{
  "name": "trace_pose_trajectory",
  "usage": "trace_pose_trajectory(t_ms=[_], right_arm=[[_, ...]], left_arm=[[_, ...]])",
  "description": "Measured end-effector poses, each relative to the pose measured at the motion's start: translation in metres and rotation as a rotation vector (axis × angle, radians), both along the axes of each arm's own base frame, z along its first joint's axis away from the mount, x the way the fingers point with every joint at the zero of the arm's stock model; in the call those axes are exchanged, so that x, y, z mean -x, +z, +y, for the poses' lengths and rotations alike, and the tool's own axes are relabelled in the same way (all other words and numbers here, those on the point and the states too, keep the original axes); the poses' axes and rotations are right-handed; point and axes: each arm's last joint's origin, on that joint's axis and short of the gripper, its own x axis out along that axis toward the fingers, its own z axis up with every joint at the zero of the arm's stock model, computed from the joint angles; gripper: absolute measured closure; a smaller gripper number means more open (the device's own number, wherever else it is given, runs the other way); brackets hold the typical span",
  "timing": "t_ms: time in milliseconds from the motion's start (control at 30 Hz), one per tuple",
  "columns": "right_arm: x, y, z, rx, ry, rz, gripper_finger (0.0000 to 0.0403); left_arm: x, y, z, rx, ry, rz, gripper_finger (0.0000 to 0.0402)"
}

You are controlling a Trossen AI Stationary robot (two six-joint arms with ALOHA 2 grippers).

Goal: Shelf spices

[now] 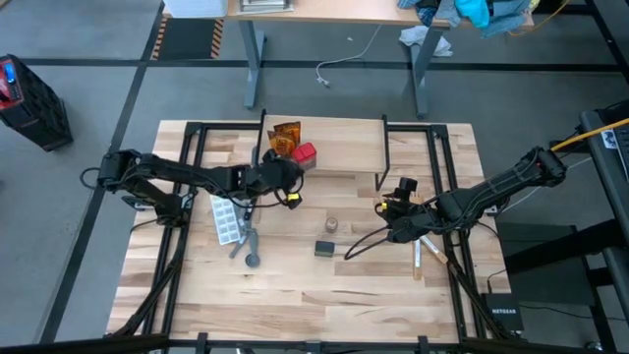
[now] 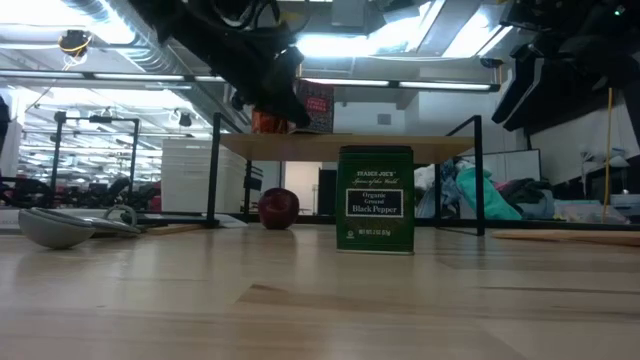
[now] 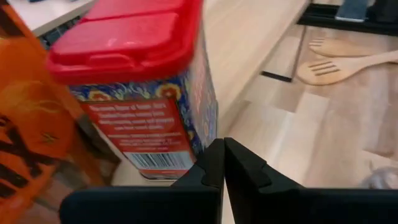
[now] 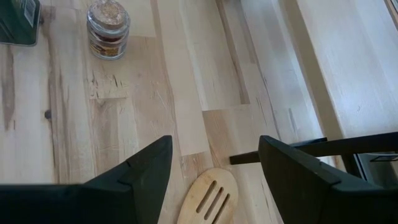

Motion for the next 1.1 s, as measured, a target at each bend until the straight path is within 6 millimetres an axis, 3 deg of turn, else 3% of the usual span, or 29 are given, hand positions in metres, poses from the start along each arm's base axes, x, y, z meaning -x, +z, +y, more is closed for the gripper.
trace_pose_trajectory(t_ms=[567, 800, 1100], right_arm=[[0.0, 0.0, 0.0, 0.0, 0.0, 0.0, 0.0157], [0.0, 0.0, 0.0, 0.0, 0.0, 0.0, 0.0157], [-0.001, 0.0, 0.0, 0.02, 0.029, 0.011, 0.0157]], left_arm=[[0.002, 0.002, 0.023, -0.013, 0.067, -0.022, 0.04], [-0.006, 0.013, 0.007, -0.054, -0.014, -0.129, 0.0397], [-0.005, 0.049, -0.024, -0.178, -0.147, -0.279, 0.0395]])
